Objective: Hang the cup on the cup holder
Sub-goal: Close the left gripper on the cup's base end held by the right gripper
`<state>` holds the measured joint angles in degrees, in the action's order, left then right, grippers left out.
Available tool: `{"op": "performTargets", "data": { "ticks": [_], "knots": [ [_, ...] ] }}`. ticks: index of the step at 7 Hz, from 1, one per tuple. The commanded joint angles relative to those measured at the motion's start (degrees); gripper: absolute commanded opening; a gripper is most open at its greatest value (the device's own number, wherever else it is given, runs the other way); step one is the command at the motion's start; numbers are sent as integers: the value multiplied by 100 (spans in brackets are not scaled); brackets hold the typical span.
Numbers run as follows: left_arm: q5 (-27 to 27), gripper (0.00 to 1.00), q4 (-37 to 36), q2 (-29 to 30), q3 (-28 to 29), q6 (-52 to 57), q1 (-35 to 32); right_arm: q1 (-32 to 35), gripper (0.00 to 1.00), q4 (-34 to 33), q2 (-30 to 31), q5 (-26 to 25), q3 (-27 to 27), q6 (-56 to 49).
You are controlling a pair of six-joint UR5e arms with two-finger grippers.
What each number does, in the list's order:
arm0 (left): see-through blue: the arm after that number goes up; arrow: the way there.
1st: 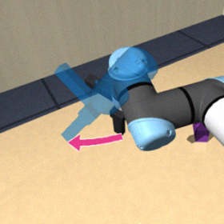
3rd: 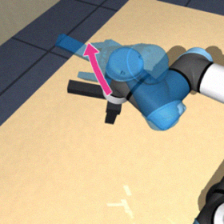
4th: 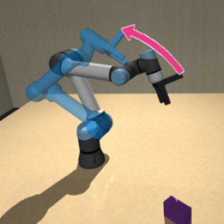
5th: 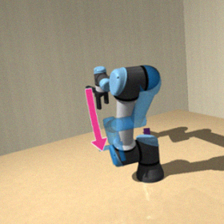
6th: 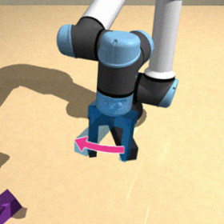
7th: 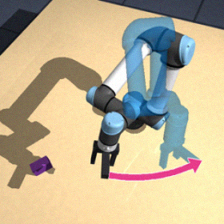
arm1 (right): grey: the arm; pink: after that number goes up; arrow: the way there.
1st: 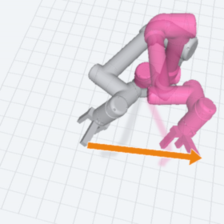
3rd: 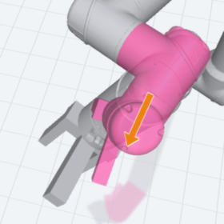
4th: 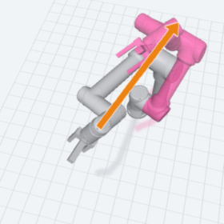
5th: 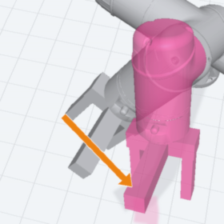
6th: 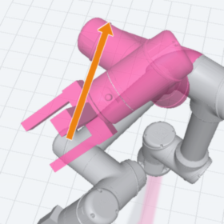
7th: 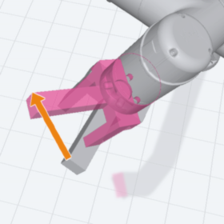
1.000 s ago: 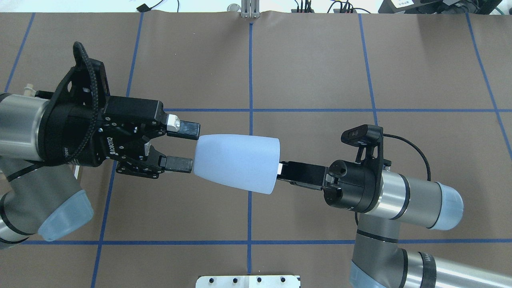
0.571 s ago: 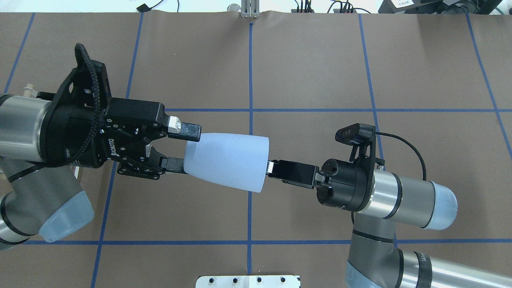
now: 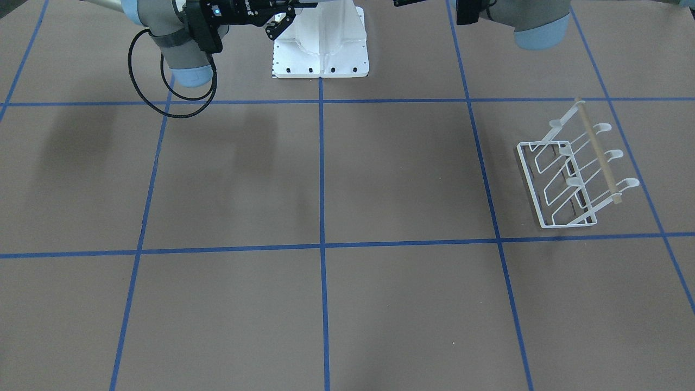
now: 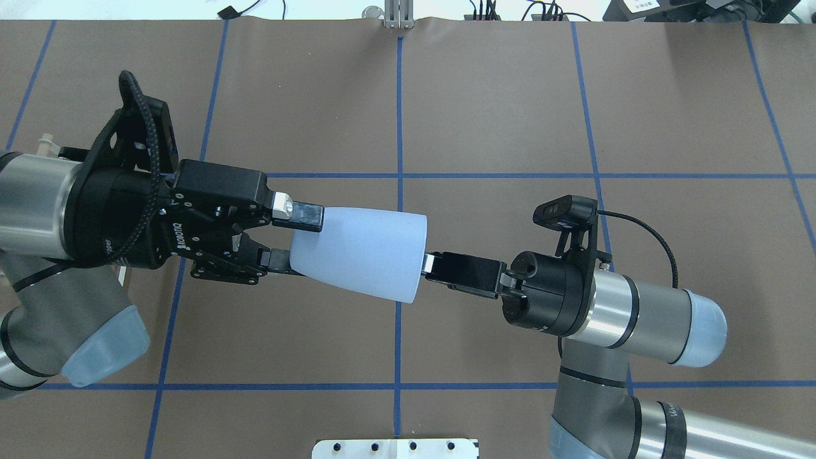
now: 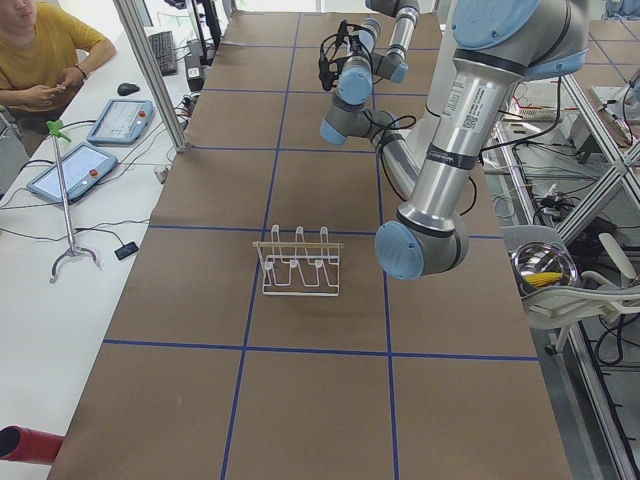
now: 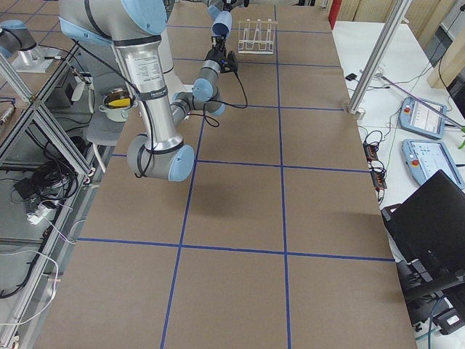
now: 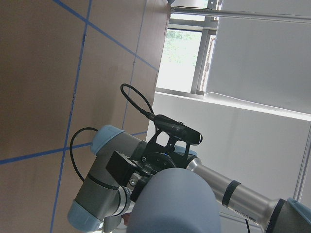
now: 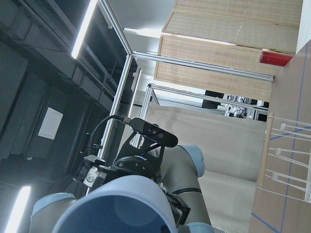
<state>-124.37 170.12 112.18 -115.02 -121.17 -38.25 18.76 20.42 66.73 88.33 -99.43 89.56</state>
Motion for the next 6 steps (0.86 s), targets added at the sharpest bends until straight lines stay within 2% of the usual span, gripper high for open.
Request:
{"op": "performTargets", "data": {
  "ticks": [1, 2, 3, 4, 5, 6],
  "knots": [
    [0, 75, 100, 5, -3, 5, 11, -39, 0, 6, -19, -114, 2, 0],
    [0, 64, 101, 14, -3, 5, 19, -92, 0, 15, -19, -288, 2, -8],
    [0, 50, 179, 14, 6, 5, 19, -101, 9, 15, -19, -299, 2, 0],
    [0, 32, 249, 5, 6, 5, 19, -118, 48, 15, -19, -299, -6, 9],
    [0, 15, 250, 5, 6, -3, 19, -136, 99, 32, -11, -299, -15, 35],
    [0, 7, 250, 5, 6, -3, 19, -136, 100, 67, 33, -299, -15, 36]
  ]
}}
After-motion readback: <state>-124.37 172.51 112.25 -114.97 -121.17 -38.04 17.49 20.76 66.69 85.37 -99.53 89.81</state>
